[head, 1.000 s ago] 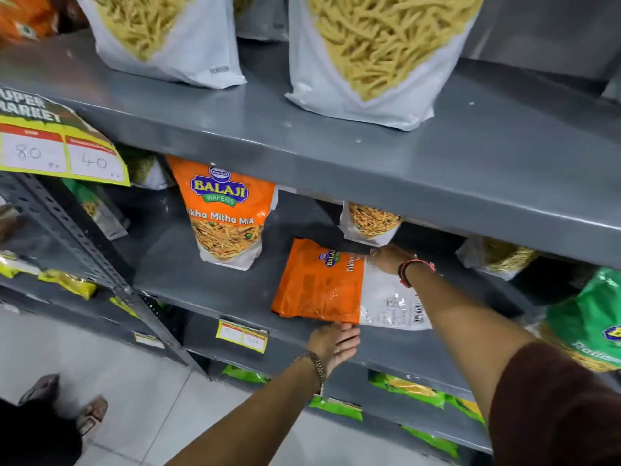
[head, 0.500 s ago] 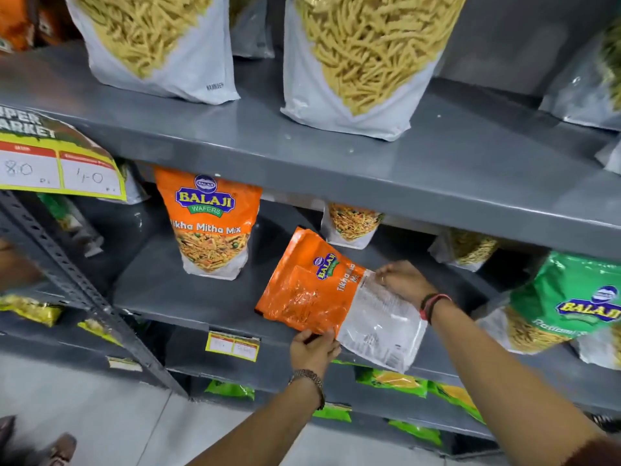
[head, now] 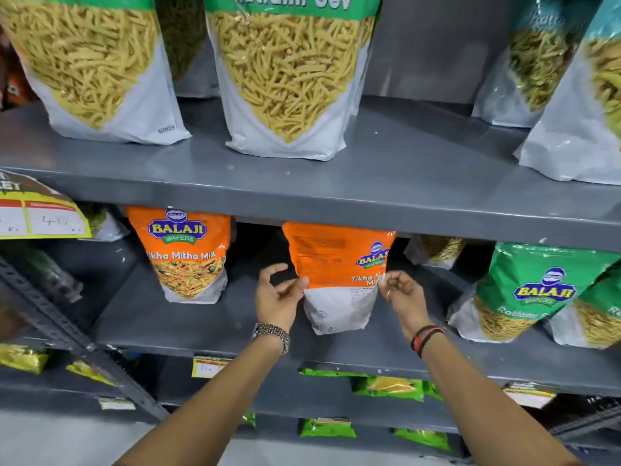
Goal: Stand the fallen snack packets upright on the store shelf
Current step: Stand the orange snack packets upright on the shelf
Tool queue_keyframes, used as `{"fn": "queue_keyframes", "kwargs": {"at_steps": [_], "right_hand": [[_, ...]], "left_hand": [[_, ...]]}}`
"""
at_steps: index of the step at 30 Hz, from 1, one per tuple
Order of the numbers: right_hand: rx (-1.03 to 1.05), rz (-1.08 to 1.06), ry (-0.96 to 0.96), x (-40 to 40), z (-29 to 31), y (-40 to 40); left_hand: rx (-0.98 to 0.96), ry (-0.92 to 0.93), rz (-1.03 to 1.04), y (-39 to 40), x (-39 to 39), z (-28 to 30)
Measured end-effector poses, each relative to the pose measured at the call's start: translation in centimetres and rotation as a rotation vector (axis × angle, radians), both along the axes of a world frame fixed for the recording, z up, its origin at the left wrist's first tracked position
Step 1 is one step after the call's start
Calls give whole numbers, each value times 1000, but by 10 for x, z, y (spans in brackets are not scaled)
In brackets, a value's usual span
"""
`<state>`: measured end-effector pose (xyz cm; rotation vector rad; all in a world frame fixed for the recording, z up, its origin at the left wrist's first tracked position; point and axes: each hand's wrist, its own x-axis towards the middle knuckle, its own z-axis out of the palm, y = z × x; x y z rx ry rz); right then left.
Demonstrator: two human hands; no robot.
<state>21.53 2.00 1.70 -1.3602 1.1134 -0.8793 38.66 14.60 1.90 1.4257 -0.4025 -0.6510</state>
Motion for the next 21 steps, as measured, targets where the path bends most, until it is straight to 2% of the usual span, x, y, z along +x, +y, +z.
{"fn": "queue_keyframes", "kwargs": {"at_steps": [6,8,11,13,16,18,21], "right_hand": [[84,-34,-19,-5,-21,-8],[126,9,-11,-7,-21,-8],[146,11,8,-12,-21,-7],[137,37,41,-14,-20,0],[114,48,87,-22,-23,17],[122,40,78,-25,-30,28],[224,82,-37,-25,-38,44]], "left_hand": [[198,-70,-43,4,-12,-19],[337,-7,-99,5,-16,-32],[498,197,-288,7,-29,-47],[505,254,-379,4,-36,-52],[475,264,-409,-13,-43,-49],[472,216,-379,-27,-45,-47],[488,83,-362,-52,-46,-51]]}}
